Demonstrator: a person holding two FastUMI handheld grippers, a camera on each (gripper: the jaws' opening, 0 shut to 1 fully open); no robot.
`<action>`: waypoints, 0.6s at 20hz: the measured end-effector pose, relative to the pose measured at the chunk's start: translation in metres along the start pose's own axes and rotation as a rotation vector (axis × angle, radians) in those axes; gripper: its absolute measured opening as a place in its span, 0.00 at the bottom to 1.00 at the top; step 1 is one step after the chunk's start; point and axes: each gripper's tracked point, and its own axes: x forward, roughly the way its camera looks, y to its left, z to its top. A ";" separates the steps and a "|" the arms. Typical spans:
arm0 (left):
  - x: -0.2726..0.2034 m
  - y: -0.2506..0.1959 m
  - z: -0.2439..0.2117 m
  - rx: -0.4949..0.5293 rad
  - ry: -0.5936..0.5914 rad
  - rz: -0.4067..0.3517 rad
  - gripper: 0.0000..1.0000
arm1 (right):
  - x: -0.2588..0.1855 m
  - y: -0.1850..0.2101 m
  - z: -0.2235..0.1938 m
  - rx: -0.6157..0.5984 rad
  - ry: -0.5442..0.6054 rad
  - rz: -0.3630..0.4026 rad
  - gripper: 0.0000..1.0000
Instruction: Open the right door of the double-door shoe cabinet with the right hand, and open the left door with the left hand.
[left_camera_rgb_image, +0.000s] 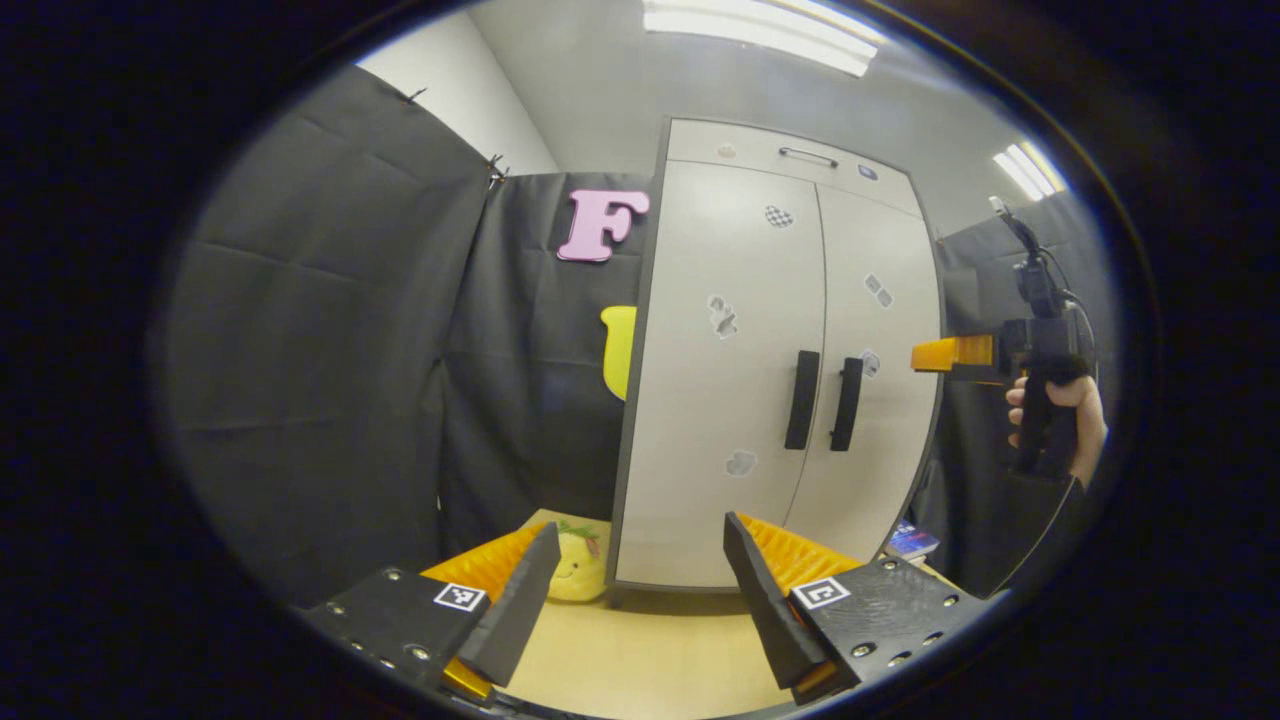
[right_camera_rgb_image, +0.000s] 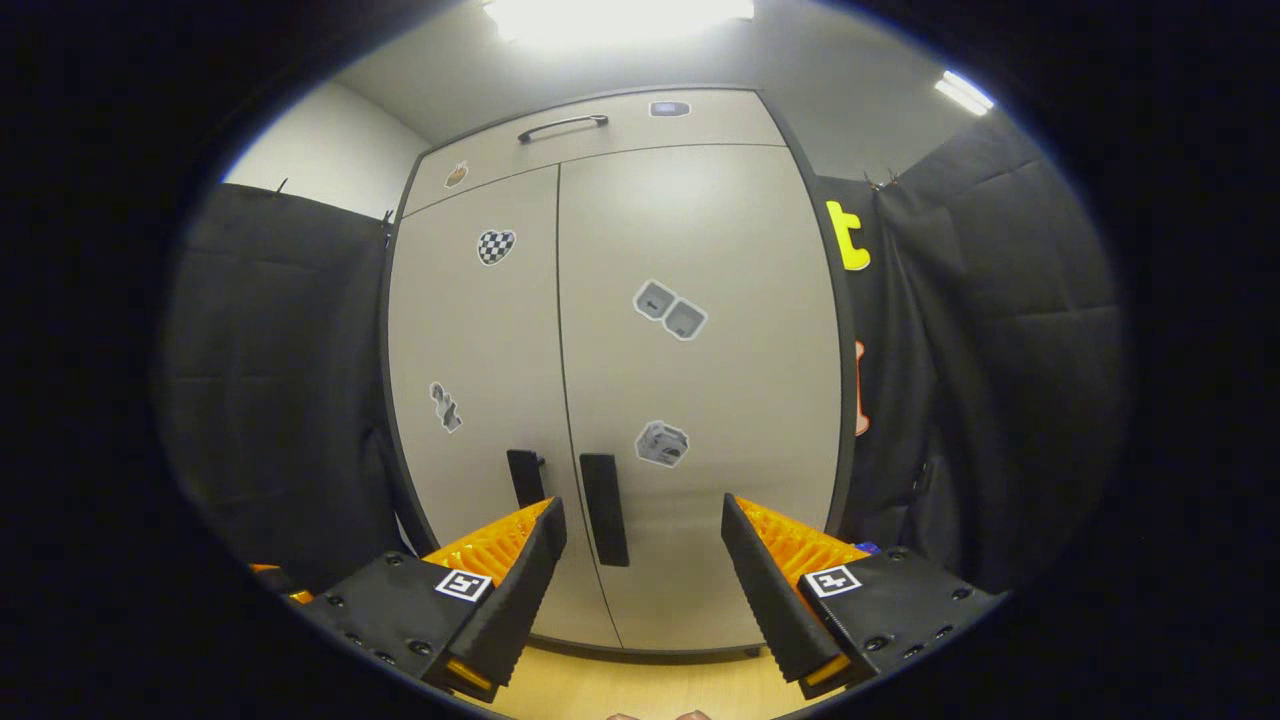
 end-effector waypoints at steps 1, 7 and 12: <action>0.000 0.005 -0.003 -0.002 0.006 0.008 0.94 | 0.007 0.005 -0.001 -0.001 0.003 0.006 0.98; -0.006 0.033 -0.019 -0.045 0.027 0.053 0.94 | 0.053 0.016 -0.006 -0.057 -0.012 -0.021 0.98; -0.009 0.057 -0.018 -0.041 0.015 0.086 0.95 | 0.088 0.019 -0.021 -0.061 0.018 -0.049 0.98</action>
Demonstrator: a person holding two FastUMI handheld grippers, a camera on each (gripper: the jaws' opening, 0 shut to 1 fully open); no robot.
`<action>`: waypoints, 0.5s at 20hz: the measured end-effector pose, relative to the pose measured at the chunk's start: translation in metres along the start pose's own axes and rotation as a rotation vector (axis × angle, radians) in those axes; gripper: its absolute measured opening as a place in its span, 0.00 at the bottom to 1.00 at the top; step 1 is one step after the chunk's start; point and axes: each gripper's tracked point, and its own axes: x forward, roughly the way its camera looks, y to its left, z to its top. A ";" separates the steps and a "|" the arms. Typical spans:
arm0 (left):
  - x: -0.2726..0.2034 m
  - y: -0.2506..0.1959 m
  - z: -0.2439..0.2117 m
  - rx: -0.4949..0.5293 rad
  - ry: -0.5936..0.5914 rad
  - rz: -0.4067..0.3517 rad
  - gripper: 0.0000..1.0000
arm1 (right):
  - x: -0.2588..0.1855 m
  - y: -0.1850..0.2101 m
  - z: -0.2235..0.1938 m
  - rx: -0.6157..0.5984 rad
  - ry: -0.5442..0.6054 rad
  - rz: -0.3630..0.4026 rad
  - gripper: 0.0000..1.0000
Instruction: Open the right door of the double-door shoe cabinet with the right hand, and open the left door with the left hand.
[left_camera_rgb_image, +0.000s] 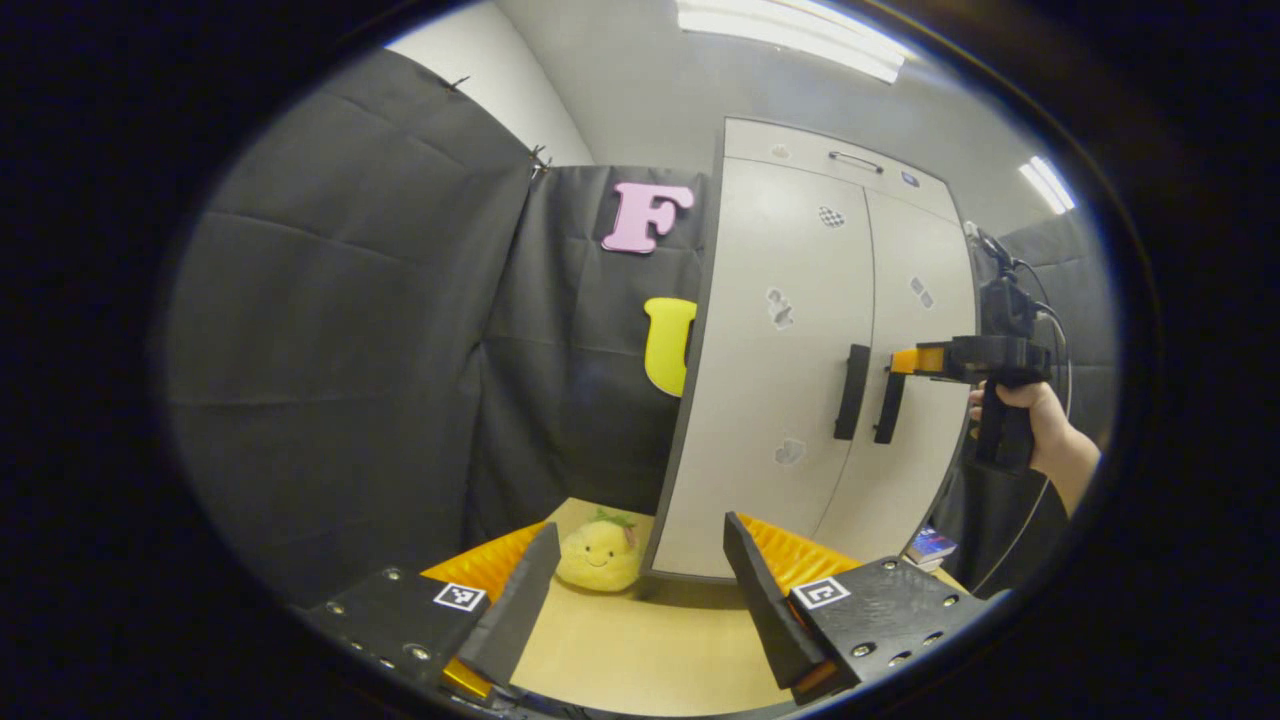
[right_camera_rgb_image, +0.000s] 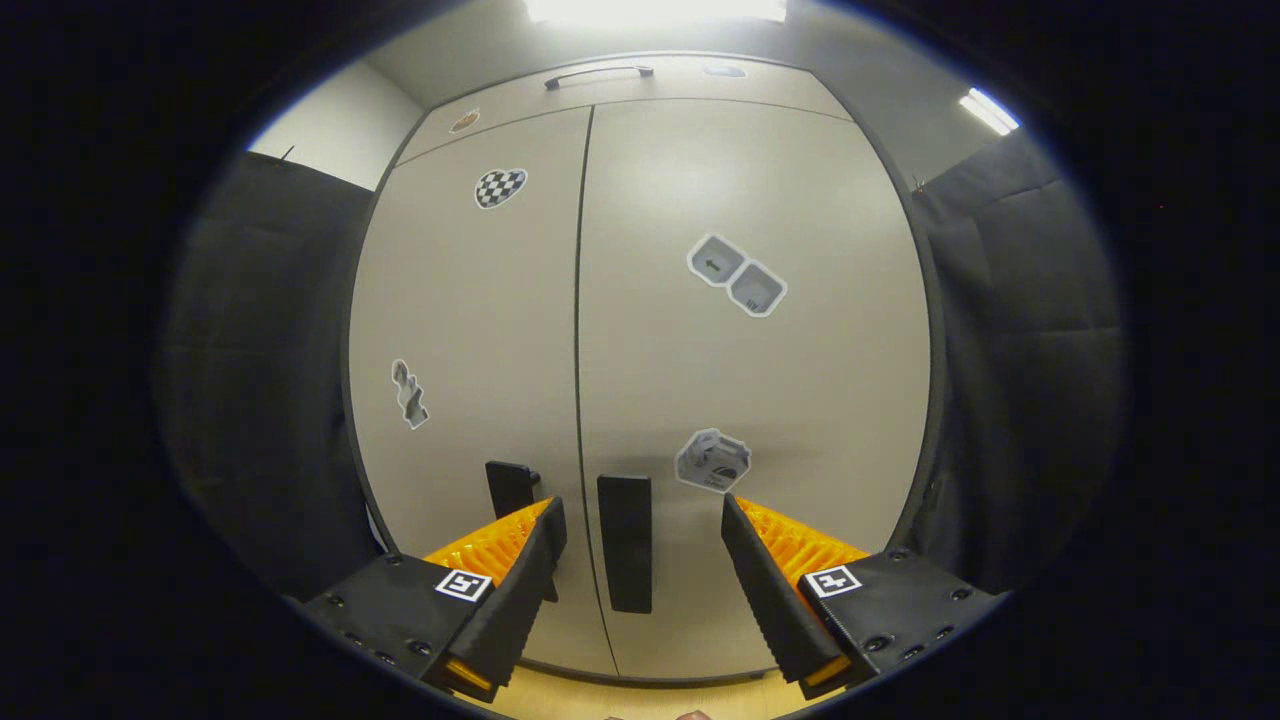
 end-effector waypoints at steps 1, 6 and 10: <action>0.002 0.005 -0.003 -0.001 0.002 0.006 0.95 | 0.005 0.001 -0.004 0.000 0.010 -0.007 0.98; 0.007 0.025 -0.009 -0.012 0.015 0.021 0.95 | 0.025 0.006 -0.016 -0.003 0.034 -0.031 0.98; 0.013 0.037 -0.015 0.005 0.030 0.024 0.95 | 0.037 0.004 -0.022 0.005 0.061 -0.045 0.78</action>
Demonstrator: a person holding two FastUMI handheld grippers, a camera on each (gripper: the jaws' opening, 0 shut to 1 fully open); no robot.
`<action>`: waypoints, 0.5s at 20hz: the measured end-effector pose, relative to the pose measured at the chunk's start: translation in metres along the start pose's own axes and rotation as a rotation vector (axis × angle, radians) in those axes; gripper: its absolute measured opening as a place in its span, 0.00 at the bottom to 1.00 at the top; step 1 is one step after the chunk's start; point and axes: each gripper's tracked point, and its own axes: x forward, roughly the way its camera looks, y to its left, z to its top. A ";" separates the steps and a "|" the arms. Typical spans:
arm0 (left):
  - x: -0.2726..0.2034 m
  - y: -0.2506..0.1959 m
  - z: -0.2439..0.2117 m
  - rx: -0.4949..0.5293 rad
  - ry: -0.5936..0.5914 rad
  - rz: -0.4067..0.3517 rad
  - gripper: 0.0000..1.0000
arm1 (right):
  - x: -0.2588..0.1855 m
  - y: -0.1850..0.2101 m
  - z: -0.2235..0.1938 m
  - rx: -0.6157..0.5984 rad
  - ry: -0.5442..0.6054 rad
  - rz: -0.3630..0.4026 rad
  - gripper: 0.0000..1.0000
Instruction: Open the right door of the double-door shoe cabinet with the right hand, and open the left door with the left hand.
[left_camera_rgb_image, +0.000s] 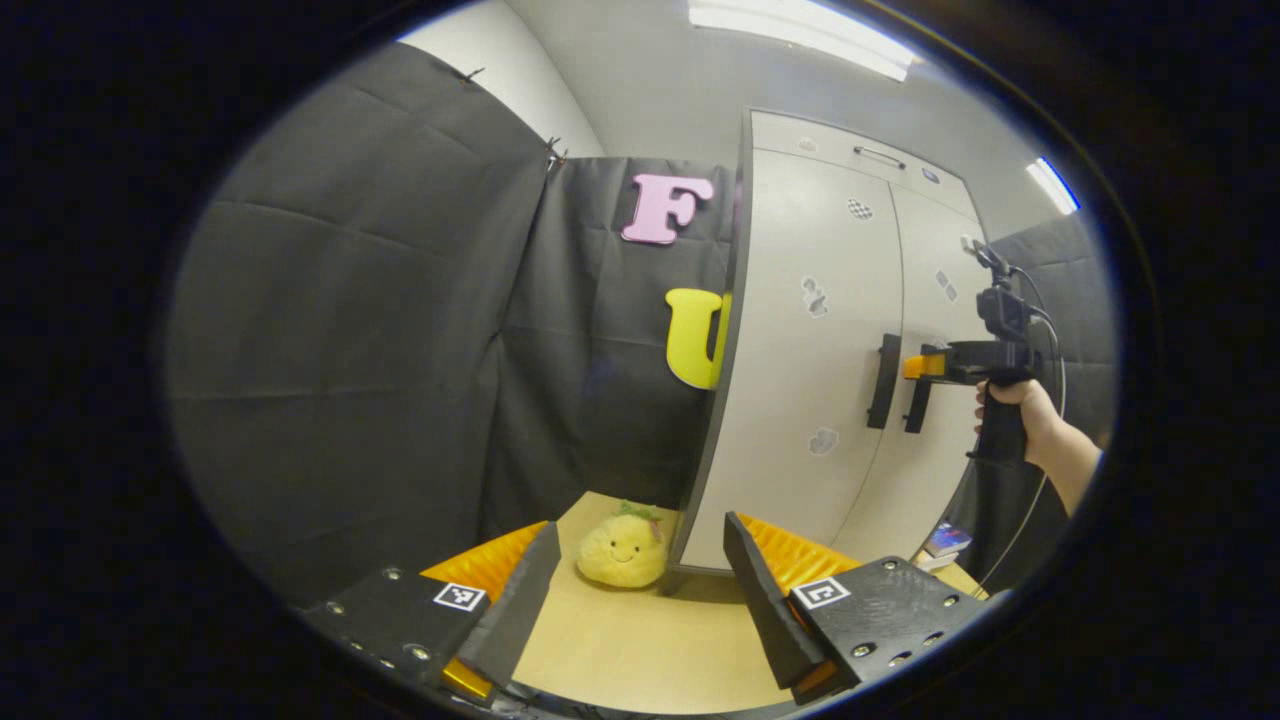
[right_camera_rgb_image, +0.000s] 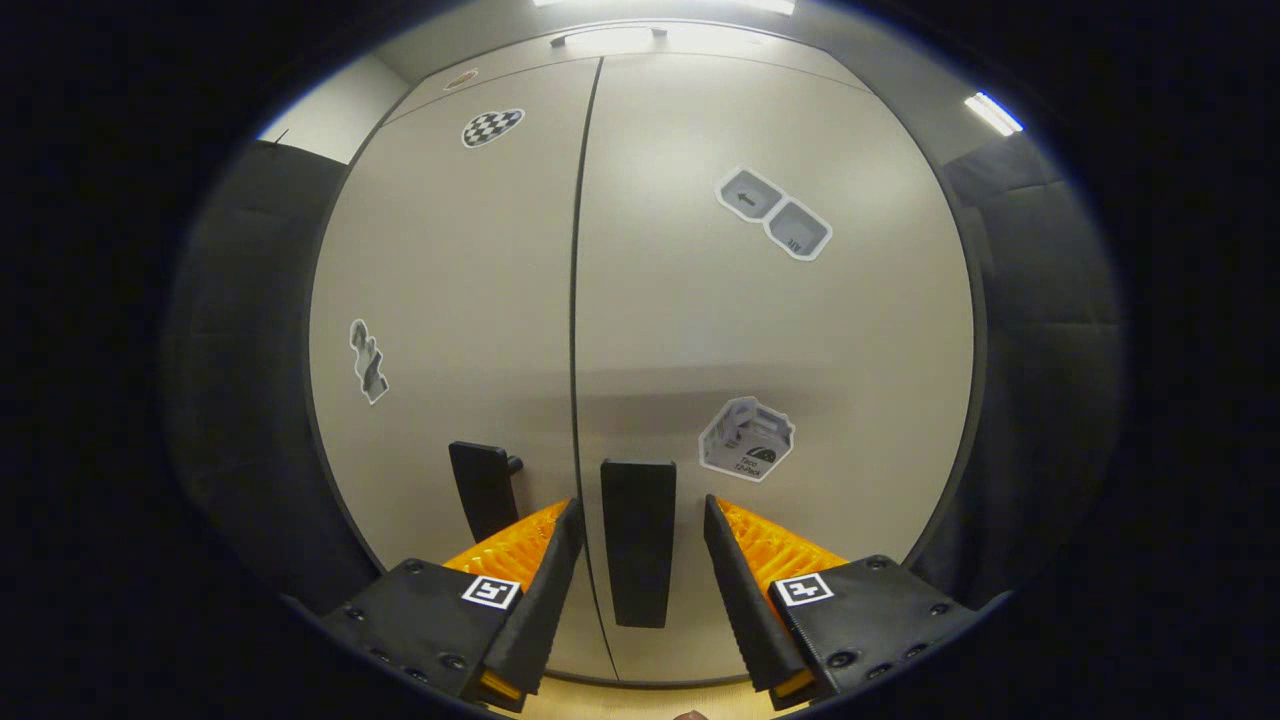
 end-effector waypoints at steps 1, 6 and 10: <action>-0.001 0.000 -0.001 0.003 0.002 -0.002 0.94 | 0.002 -0.001 -0.001 0.021 0.009 -0.002 0.65; -0.001 0.006 -0.005 0.003 0.009 -0.005 0.94 | 0.005 -0.001 -0.004 0.052 0.020 -0.002 0.33; -0.003 0.006 -0.006 -0.007 0.013 -0.004 0.95 | 0.006 0.000 -0.003 0.044 0.004 0.004 0.28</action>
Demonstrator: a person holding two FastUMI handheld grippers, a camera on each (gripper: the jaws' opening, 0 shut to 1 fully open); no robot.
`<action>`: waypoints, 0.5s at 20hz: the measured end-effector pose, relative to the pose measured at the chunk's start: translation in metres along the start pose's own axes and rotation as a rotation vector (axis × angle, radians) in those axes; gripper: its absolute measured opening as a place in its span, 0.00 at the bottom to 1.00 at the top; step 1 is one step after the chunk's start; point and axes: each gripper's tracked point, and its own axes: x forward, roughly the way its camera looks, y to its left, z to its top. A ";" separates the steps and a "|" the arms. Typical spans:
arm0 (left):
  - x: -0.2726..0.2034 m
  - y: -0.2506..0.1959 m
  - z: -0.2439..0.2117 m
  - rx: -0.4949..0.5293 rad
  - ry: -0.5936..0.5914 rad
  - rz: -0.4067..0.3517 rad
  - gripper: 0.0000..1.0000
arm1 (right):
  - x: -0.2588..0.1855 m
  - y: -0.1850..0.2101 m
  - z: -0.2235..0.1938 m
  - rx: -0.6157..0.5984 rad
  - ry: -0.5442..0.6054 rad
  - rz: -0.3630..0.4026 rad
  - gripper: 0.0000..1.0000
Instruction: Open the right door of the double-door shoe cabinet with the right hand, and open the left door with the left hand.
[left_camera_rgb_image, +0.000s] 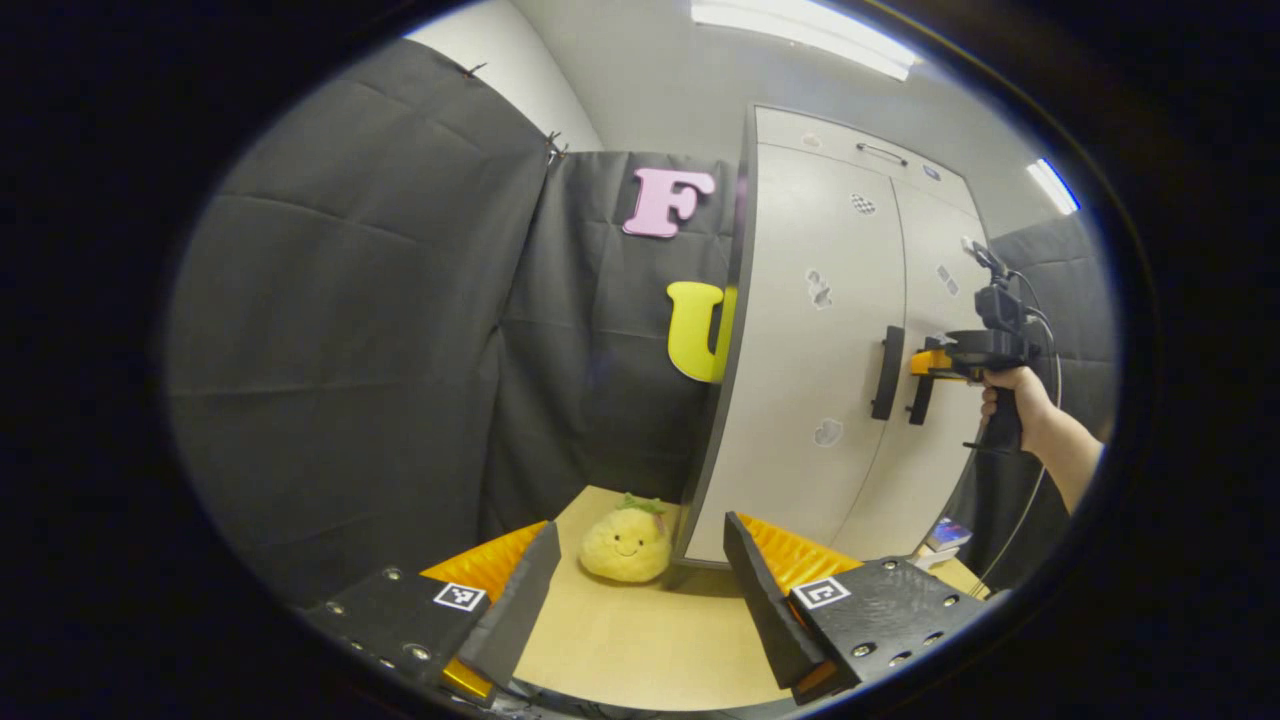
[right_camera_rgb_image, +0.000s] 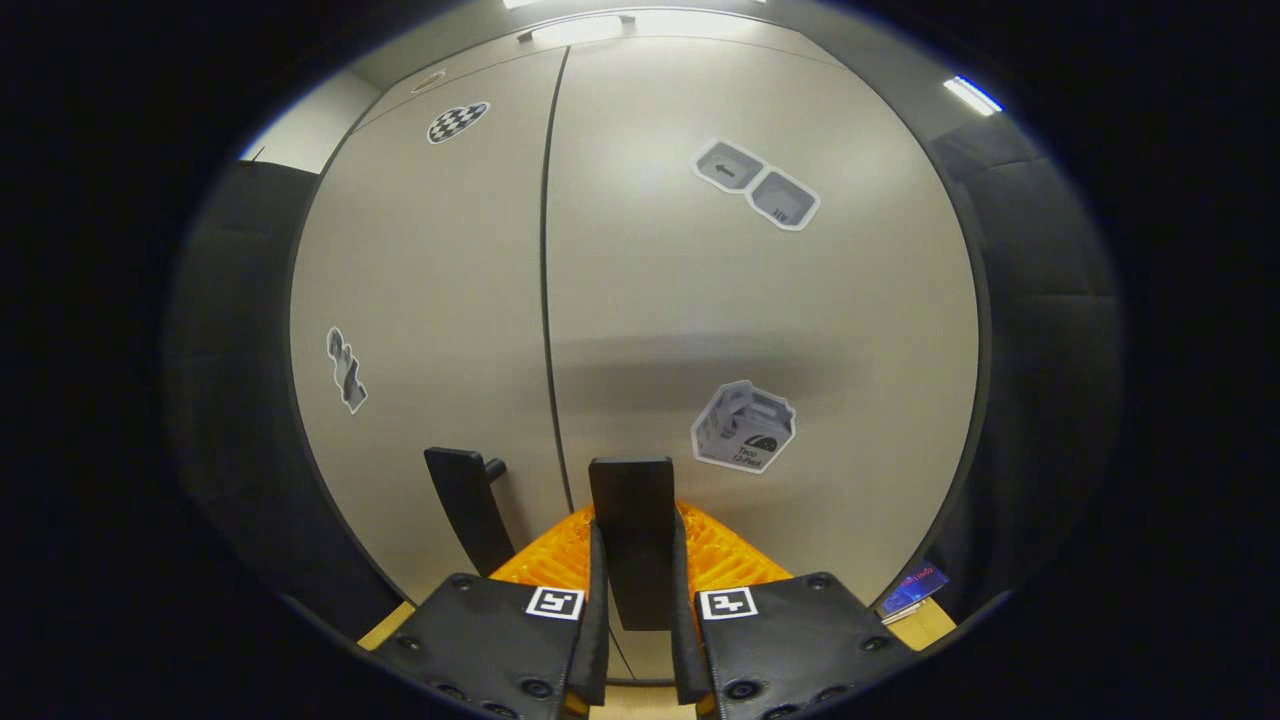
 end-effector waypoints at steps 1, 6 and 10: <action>-0.002 0.000 -0.001 0.002 0.002 0.000 0.95 | 0.001 0.001 0.000 -0.001 -0.006 0.011 0.18; -0.004 -0.002 -0.007 -0.003 0.021 0.000 0.95 | -0.005 0.000 0.000 0.008 0.002 0.047 0.04; -0.004 -0.012 -0.008 -0.002 0.029 -0.016 0.95 | -0.020 0.001 -0.002 0.000 -0.015 0.070 0.04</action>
